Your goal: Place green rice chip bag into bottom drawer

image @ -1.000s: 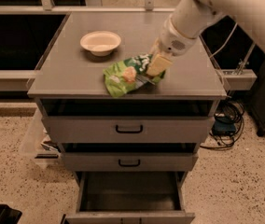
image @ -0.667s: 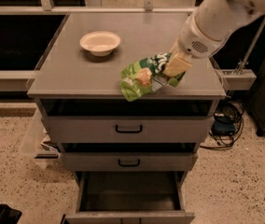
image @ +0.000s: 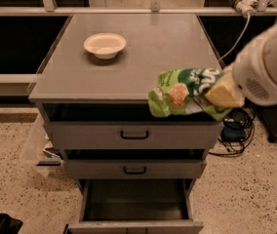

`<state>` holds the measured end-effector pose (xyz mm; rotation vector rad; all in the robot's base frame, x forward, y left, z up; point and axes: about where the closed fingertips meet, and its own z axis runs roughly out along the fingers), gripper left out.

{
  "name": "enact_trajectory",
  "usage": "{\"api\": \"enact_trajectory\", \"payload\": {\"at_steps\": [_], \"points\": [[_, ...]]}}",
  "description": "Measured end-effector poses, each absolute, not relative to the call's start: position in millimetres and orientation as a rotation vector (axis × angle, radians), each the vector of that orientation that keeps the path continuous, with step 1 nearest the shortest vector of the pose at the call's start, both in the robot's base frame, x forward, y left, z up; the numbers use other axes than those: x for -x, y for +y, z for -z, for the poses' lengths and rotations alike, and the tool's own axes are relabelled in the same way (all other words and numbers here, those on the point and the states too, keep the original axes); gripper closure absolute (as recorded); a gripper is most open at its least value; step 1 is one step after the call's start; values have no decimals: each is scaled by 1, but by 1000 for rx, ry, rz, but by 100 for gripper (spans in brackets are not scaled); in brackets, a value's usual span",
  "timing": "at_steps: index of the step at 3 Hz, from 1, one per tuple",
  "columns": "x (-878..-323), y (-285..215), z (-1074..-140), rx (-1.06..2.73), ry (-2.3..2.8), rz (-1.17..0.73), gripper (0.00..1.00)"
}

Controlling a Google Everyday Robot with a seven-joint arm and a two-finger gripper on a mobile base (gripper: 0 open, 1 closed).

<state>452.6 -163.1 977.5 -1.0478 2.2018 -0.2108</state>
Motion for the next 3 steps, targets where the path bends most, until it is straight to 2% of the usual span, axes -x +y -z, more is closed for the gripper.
{"api": "enact_trajectory", "payload": {"at_steps": [1, 3], "points": [[-418, -177, -964, 1019, 2256, 279, 100], [-409, -180, -943, 954, 2263, 227, 100]]}}
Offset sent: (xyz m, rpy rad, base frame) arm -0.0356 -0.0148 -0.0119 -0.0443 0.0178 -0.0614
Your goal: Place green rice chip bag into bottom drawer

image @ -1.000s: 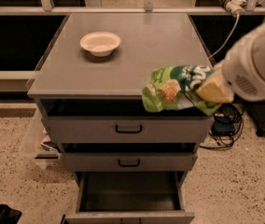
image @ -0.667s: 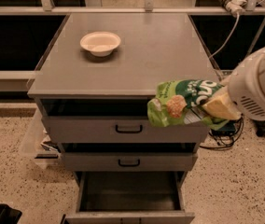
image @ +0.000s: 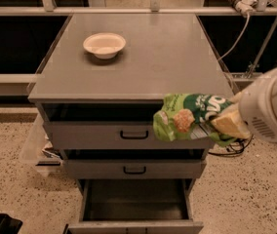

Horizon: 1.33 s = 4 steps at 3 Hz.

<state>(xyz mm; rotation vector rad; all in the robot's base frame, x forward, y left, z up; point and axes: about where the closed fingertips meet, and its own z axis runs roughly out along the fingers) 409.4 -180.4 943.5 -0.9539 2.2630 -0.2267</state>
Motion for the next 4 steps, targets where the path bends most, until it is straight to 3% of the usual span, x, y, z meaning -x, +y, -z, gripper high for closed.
{"api": "enact_trajectory", "payload": {"at_steps": [3, 4], "points": [[-389, -183, -670, 605, 2478, -252, 100], [-389, -183, -671, 607, 2477, -249, 100]]}}
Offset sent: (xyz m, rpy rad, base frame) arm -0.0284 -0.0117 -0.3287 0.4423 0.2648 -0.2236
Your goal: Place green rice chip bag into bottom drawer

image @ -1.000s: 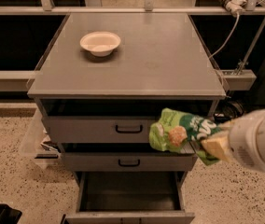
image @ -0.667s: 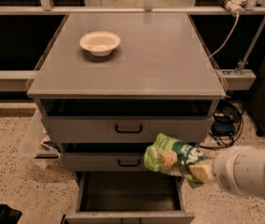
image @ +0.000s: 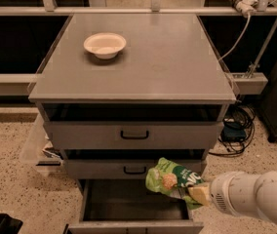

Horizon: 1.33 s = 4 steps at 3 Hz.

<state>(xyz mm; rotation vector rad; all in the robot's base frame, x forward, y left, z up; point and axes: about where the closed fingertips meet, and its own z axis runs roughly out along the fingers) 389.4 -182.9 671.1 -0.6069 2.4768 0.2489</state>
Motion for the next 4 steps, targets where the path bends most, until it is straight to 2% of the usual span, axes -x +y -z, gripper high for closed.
{"api": "enact_trajectory", "payload": {"at_steps": [3, 4], "points": [[-431, -223, -523, 275, 2596, -584, 100], [-419, -213, -483, 241, 2638, -667, 100]]}}
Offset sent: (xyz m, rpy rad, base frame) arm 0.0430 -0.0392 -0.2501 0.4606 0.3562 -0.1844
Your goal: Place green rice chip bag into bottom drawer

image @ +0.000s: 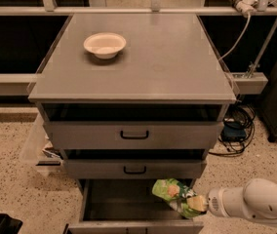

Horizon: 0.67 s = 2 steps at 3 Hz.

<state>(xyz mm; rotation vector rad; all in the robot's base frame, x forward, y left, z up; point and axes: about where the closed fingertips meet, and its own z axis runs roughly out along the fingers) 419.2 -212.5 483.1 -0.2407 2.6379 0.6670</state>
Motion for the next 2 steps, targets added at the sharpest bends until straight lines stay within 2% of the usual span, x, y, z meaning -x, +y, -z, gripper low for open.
{"api": "enact_trajectory", "payload": {"at_steps": [1, 2], "points": [[-419, -212, -483, 241, 2638, -667, 100], [-422, -217, -444, 137, 2707, -732, 100]]}}
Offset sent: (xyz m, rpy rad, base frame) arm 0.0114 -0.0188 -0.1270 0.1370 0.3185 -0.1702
